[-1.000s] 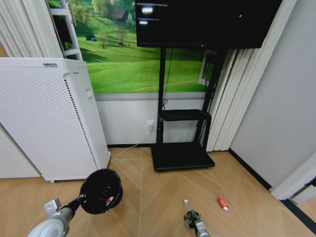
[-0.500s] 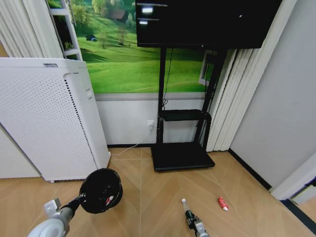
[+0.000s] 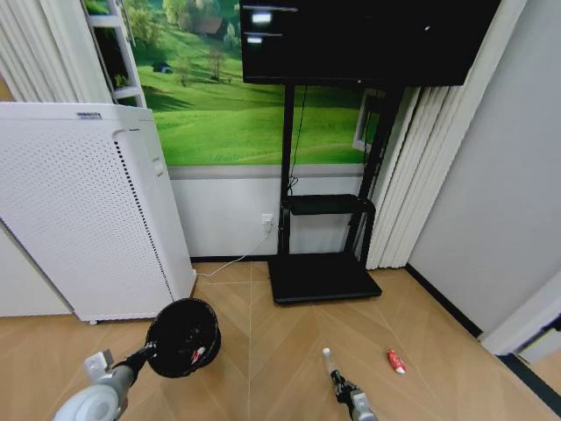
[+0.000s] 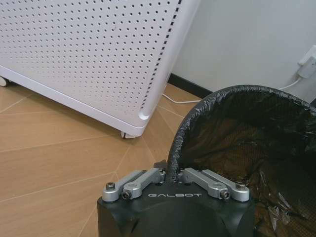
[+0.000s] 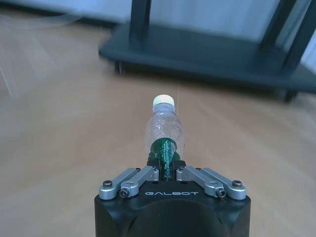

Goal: Pick up the trash bin and place the garbage on the floor into it.

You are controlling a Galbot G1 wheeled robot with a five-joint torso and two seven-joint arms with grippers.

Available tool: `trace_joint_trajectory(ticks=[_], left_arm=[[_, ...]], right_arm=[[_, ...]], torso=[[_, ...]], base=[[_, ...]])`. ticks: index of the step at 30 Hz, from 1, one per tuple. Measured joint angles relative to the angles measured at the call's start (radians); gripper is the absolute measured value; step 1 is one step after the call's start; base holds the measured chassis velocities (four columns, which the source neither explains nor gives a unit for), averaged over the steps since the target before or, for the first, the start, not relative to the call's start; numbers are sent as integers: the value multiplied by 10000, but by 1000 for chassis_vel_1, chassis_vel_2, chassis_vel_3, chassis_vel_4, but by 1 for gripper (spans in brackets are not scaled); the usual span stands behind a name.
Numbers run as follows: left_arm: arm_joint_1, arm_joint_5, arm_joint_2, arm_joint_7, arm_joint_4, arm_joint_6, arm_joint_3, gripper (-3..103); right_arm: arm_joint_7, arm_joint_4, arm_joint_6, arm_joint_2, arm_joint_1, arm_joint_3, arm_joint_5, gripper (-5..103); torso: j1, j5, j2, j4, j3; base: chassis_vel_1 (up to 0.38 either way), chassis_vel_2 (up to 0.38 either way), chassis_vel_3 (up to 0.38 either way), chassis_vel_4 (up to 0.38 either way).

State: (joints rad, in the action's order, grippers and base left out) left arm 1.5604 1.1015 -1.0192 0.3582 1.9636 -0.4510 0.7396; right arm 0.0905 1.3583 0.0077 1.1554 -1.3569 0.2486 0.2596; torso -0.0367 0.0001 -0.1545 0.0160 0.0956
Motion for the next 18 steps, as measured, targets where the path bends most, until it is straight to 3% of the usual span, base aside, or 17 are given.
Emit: trace_joint_trajectory(ticks=[3, 11, 16, 18], left_arm=[[-264, -8, 330, -156, -259, 102, -523, 3], [-762, -60, 811, -814, -680, 291, -1528, 3], [-2508, 147, 1116, -947, -1620, 404, -3395, 3], [-2867, 156, 1128, -974, -1822, 416, -3733, 3]], right_arm=[[-406, 1509, 406, -470, -471, 332, 465, 11], [-625, 4106, 451, -1368, -929, 97, 1200, 11], [-1173, 5793, 922, -1625, -1377, 23, 1045, 11], [-1289, 6002, 1020, -1650, -1418, 14, 993, 11]], torso=[[0, -3, 0, 2, 0], [0, 0, 0, -3, 0], [0, -2, 0, 2, 0], [0, -2, 0, 2, 0]], base=[[0, 0, 0, 0], [0, 0, 0, 0], [0, 0, 0, 0], [0, 0, 0, 0]])
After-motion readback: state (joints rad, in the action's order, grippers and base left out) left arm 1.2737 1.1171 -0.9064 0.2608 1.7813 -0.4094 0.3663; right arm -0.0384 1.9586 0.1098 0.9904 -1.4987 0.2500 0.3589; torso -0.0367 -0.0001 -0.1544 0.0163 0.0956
